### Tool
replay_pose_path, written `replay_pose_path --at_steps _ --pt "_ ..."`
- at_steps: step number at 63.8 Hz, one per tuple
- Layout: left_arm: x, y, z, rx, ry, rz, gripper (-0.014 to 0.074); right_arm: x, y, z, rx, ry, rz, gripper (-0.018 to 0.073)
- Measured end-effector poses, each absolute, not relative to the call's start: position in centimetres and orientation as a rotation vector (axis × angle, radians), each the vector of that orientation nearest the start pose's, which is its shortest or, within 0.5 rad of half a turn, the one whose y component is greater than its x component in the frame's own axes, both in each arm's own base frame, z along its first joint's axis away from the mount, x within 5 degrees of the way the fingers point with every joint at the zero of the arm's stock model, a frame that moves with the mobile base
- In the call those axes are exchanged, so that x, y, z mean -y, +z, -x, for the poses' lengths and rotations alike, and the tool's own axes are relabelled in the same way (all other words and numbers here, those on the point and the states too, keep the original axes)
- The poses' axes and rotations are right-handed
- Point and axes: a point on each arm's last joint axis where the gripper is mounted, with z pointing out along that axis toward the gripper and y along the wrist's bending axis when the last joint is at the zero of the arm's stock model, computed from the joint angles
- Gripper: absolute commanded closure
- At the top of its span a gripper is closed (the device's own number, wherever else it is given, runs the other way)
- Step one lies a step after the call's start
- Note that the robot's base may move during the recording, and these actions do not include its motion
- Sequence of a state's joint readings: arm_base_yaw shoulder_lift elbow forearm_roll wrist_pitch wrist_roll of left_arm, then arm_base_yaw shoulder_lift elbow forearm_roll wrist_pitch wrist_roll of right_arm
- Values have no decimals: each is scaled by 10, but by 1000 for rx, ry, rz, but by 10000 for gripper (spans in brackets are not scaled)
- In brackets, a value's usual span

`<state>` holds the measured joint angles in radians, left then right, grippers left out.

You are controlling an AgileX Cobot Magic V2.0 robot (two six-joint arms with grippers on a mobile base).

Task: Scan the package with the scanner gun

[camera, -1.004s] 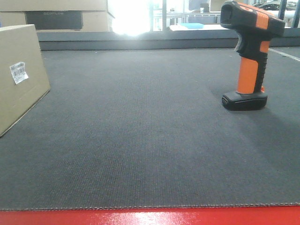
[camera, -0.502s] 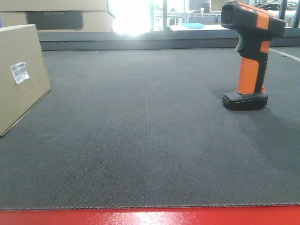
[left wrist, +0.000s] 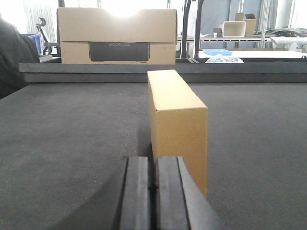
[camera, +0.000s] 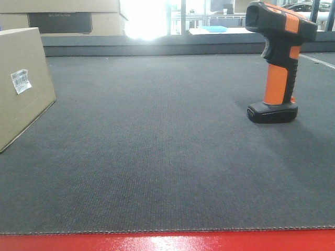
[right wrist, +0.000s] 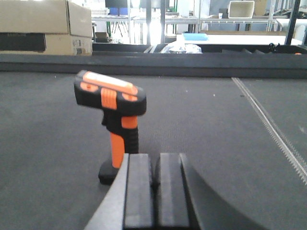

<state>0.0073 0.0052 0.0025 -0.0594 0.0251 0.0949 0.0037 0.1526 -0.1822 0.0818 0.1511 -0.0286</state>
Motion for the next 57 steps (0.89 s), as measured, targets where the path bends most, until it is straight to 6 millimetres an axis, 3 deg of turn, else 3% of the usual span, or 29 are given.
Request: replay_pose_path --at_steps 8,20,57 --pt "0 210 -57 -1516 33 -23 707 -1 226 -59 -1597 60 -36 713" --pt "0 210 -57 -1516 33 -23 707 -1 204 -57 -1608 57 -54 713" --pt "0 210 -57 -1516 33 -23 707 3 203 -57 -1594 10 -114 713"
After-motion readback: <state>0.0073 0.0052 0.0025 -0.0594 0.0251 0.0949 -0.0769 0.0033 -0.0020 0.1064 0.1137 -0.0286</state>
